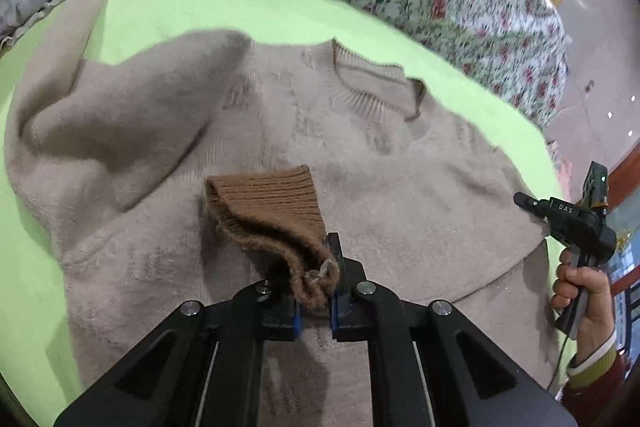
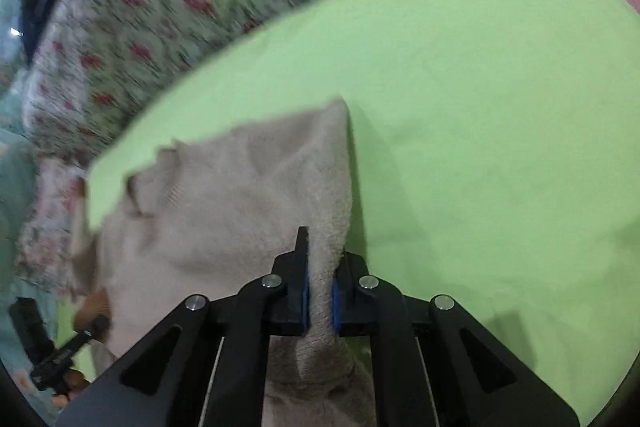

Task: Fold small clothes
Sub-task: 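Grasp the other brown cuff with the left gripper and lay it on the body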

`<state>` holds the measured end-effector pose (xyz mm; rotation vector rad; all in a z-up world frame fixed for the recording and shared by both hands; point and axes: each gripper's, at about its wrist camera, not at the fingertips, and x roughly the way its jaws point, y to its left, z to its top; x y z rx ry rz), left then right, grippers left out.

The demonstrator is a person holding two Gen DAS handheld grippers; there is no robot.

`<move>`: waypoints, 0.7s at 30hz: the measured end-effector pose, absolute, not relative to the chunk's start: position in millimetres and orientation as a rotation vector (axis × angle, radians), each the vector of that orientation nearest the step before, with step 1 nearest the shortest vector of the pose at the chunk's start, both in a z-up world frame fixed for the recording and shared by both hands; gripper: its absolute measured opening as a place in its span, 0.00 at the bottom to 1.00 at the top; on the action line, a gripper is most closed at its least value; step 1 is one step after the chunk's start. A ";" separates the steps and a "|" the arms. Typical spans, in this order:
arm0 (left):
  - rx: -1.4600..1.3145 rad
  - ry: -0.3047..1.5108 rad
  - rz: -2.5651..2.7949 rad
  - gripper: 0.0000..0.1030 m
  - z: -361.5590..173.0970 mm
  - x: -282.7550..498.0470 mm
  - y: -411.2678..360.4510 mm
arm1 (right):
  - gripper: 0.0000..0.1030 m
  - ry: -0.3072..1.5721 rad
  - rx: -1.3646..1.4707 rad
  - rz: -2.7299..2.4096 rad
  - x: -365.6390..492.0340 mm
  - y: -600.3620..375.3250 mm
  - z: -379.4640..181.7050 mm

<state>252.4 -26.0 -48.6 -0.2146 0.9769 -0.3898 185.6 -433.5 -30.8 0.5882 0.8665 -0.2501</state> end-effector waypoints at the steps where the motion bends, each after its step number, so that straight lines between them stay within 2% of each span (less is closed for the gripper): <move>1: -0.205 0.988 -0.385 0.09 -51.7 251.5 -26.7 | 0.19 0.887 0.565 -0.285 183.7 -431.1 -32.7; 4: -0.208 0.991 -0.379 0.12 -54.0 244.3 -21.9 | 0.21 0.816 0.491 -0.344 165.9 -413.4 -11.6; 6: -0.214 0.991 -0.372 0.12 -53.6 240.6 -18.5 | 0.28 0.756 0.454 -0.299 156.7 -393.1 3.9; 8: -0.214 0.992 -0.367 0.12 -52.7 237.9 -15.7 | 0.48 0.762 0.448 -0.210 160.0 -376.8 5.1; 13: -0.192 0.981 -0.349 0.14 -47.0 220.4 8.6 | 0.49 0.879 0.455 -0.388 153.4 -397.0 -20.9; 17: -0.193 0.966 -0.319 0.14 -34.3 203.4 48.9 | 0.49 0.750 0.530 -0.449 119.0 -416.3 4.2; 18: -0.193 0.958 -0.307 0.16 -29.3 202.6 58.6 | 0.49 0.727 0.512 -0.458 113.8 -414.7 12.2; 21: -0.219 0.916 -0.229 0.39 -9.0 214.5 92.8 | 0.49 0.671 0.516 -0.402 100.5 -407.4 31.1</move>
